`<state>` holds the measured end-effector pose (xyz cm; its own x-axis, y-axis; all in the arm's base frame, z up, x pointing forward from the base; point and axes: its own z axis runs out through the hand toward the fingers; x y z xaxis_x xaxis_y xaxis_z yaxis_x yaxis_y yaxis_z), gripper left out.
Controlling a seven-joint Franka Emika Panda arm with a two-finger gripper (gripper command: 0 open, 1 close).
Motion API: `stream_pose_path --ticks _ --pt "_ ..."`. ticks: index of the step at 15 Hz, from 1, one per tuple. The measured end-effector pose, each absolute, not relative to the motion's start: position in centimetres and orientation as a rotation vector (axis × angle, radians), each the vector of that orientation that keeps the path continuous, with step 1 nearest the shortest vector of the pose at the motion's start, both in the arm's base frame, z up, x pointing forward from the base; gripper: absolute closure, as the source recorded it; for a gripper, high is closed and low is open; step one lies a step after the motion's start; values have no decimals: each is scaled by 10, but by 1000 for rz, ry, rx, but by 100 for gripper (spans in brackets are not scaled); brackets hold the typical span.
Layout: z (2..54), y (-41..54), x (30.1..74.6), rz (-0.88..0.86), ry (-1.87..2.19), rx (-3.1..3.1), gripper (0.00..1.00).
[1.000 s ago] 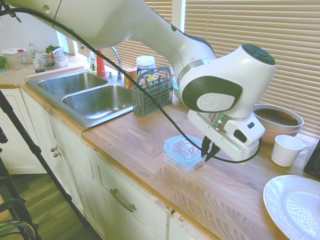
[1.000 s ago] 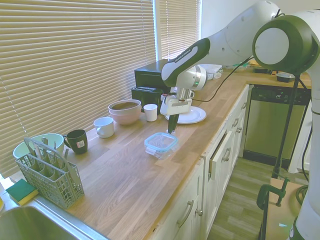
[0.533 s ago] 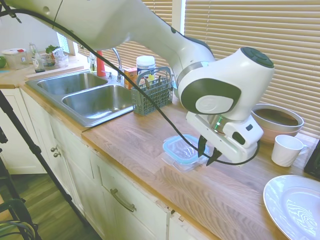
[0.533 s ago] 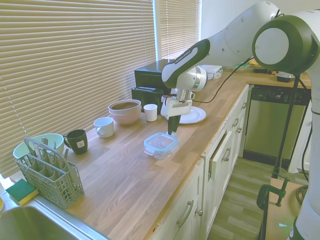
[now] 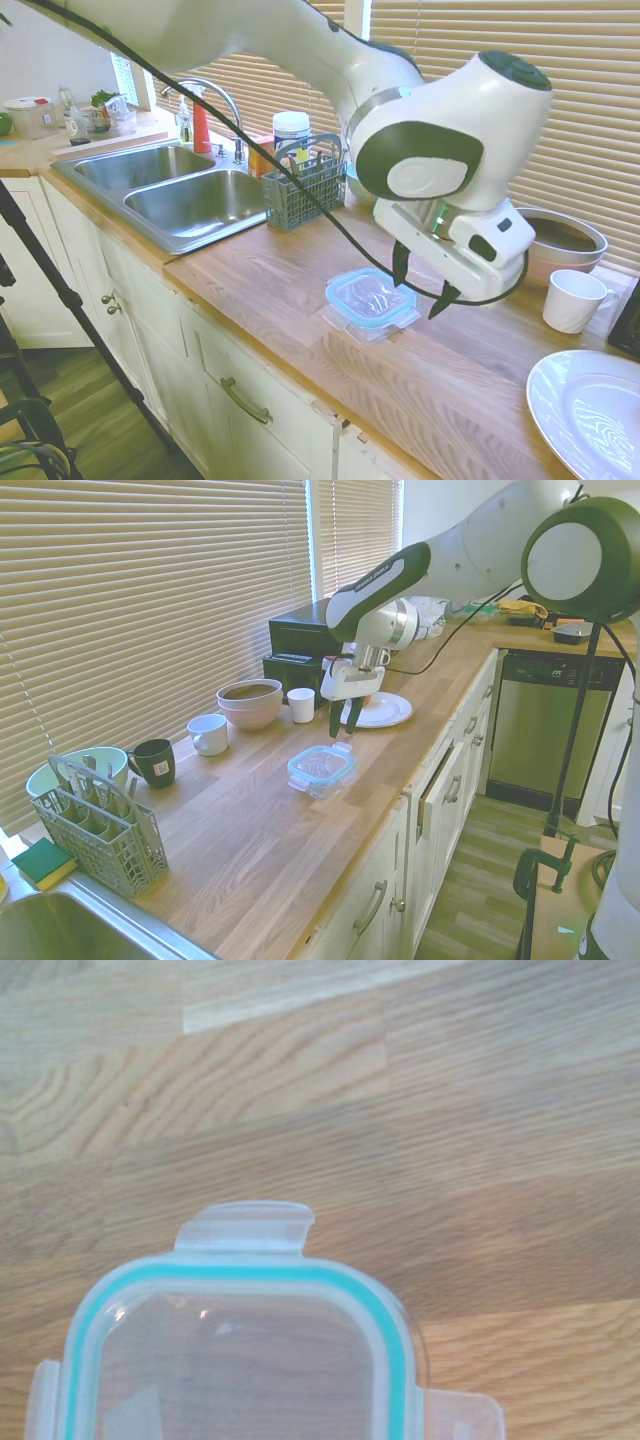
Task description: Cover the lid of the food container
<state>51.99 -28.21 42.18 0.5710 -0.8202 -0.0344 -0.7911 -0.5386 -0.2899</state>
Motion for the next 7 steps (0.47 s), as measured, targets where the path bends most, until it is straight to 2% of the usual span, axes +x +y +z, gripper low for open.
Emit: stream_pose_path --ticks 7 --pt "453 -217 490 -207 1306 -2648 0"
